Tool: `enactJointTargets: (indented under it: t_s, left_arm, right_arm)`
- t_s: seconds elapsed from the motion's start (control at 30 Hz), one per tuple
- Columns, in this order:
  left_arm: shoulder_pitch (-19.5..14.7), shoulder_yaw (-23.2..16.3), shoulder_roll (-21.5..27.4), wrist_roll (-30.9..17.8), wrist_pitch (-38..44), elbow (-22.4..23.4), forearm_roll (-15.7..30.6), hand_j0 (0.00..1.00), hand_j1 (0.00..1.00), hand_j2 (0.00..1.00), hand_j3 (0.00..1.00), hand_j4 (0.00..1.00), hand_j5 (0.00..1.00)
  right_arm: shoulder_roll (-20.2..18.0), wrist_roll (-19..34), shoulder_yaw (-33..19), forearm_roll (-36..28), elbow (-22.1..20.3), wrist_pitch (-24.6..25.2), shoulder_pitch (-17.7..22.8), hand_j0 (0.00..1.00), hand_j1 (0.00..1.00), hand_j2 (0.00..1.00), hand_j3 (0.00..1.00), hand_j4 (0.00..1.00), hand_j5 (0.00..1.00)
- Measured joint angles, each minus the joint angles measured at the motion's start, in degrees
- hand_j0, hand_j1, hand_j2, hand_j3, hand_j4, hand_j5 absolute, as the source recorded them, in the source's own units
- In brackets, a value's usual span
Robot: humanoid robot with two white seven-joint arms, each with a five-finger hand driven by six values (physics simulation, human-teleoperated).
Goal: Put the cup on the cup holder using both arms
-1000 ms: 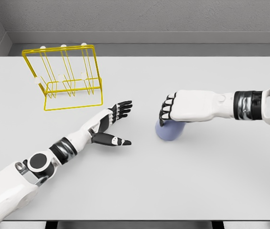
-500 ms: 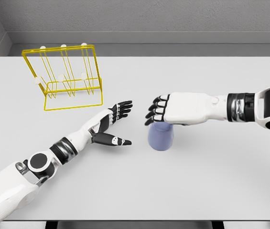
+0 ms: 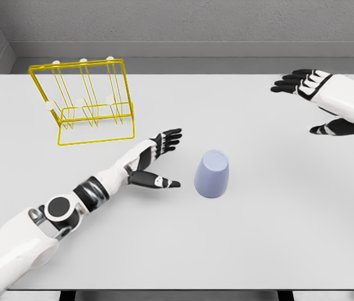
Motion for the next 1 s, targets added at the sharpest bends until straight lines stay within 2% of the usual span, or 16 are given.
enactJointTargets:
  t_s: [0.17, 0.27, 1.0]
  left_arm:
    - [-0.79, -1.58, -1.84, 0.02, 0.58, -0.03, -0.83, 1.0, 1.0, 1.0, 1.0, 1.0, 1.0]
    - [-1.14, -1.92, -3.0, 0.03, 2.38, -0.03, -1.41, 1.0, 1.0, 1.0, 1.0, 1.0, 1.0]
    - [-1.93, -2.83, -9.1, 0.03, 6.72, 1.21, -3.74, 1.0, 1.0, 1.0, 1.0, 1.0, 1.0]
  right_arm:
    - [4.05, 0.0, -3.58, -0.26, 2.45, -0.02, 3.52, 1.0, 1.0, 1.0, 1.0, 1.0, 1.0]
    - [5.4, 0.0, -4.74, -0.28, 2.92, 0.0, 3.52, 1.0, 1.0, 1.0, 1.0, 1.0, 1.0]
    - [6.89, 0.0, -5.49, -0.44, 2.82, 0.0, 3.52, 1.0, 1.0, 1.0, 1.0, 1.0, 1.0]
